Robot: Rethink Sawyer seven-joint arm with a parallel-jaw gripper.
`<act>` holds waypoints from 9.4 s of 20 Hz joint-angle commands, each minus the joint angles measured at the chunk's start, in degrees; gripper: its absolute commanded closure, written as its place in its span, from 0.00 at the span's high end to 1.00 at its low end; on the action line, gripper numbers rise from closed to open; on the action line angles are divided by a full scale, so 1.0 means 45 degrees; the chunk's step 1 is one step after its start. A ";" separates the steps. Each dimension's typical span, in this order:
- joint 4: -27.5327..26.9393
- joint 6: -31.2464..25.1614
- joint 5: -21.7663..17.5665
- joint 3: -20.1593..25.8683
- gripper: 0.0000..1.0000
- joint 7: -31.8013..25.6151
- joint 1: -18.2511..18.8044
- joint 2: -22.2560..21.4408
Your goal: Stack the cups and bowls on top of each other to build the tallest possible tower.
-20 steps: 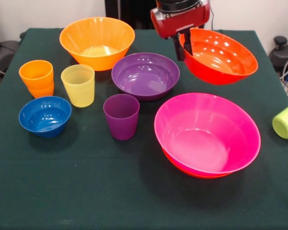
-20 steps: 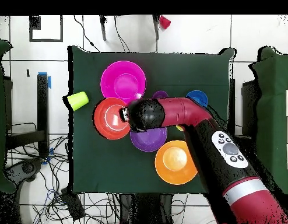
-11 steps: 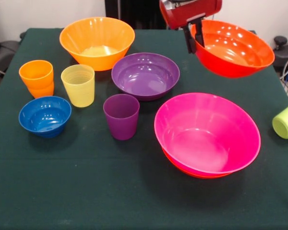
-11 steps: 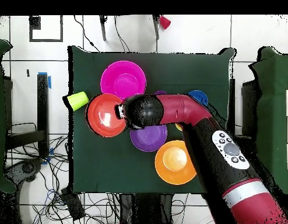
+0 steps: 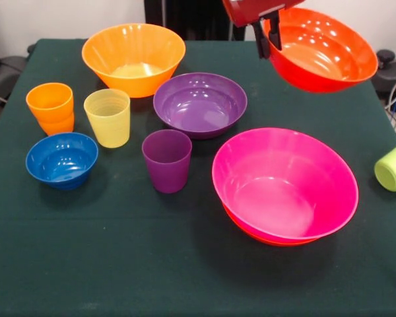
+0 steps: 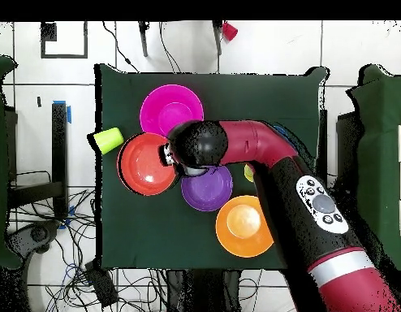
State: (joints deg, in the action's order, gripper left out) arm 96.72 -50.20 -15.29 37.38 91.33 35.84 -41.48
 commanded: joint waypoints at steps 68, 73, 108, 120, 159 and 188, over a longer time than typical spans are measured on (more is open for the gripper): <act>-1.0542 -0.4633 -0.2448 0.0615 1.00 -0.5998 -0.1894 0.5594; -1.0700 -0.4060 -0.2382 0.0979 1.00 -0.6427 -0.1866 0.5723; -0.2172 -0.1722 -0.2487 0.1582 1.00 -0.5779 0.2312 0.1653; -0.1525 0.0064 -0.3698 0.2524 1.00 -0.6229 0.3166 0.2735; -0.2109 -0.0097 -0.4842 0.3515 1.00 -0.5238 0.3375 0.4490; -0.2202 0.1423 -0.6604 0.2005 1.00 -0.2793 0.2225 0.3061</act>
State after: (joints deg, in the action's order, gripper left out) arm 88.12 -46.79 -38.79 51.99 82.87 49.47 -30.04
